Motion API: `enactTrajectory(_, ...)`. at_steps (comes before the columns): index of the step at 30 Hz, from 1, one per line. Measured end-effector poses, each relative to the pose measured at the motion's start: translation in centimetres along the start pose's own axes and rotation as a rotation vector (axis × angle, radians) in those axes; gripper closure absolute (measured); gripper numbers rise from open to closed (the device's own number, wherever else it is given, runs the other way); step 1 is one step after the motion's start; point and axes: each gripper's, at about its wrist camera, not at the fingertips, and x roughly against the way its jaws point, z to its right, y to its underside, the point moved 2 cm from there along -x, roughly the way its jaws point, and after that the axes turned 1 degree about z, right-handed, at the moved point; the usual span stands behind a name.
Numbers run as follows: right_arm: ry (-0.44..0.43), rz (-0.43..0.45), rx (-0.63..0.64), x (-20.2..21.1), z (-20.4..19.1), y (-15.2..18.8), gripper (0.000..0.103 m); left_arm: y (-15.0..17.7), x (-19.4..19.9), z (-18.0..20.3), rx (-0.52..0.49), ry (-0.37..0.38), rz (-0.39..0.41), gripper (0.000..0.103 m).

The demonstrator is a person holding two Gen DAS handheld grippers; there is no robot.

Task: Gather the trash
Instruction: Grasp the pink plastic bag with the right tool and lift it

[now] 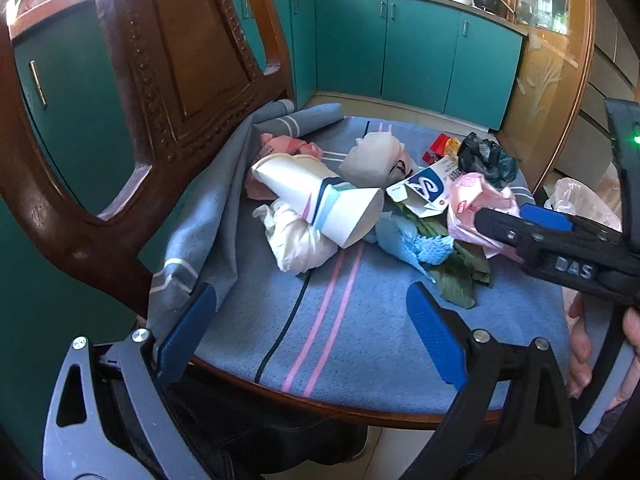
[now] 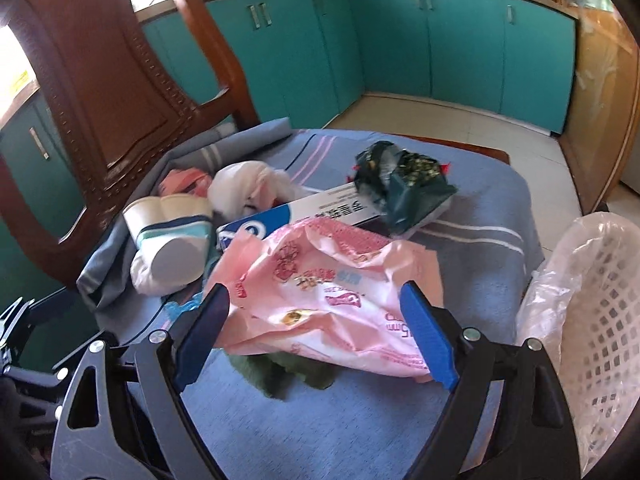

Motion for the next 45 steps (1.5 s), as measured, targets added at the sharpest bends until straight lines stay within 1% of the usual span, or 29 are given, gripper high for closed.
enactTrajectory(4,-0.070,-0.034,0.034,0.6,-0.7,-0.1,0.015,0.1,-0.1,-0.5,0.013,-0.008,-0.004,0.007)
enactTrajectory(6,-0.080,-0.037,0.071,0.9,-1.4,0.0,0.015,0.2,-0.2,-0.6,0.019,-0.010,-0.007,0.007)
enactTrajectory(8,-0.061,-0.020,0.087,1.5,-1.4,0.0,0.015,0.3,-0.4,-0.8,0.021,-0.014,-0.009,0.007)
enactTrajectory(10,-0.037,-0.006,0.075,1.7,-1.0,0.0,0.015,0.4,-0.6,-0.9,0.024,-0.018,-0.013,0.007)
enactTrajectory(14,0.027,-0.013,0.052,1.0,0.0,0.1,0.015,0.5,-0.8,-1.0,0.028,-0.016,-0.024,0.007)
enactTrajectory(21,0.017,-0.012,0.063,1.1,0.0,0.1,0.015,0.8,-0.7,-0.6,0.011,-0.016,-0.029,0.007)
enactTrajectory(45,0.060,-0.032,0.062,1.5,0.7,0.5,0.015,1.5,-1.0,0.0,-0.009,-0.014,-0.044,0.007)
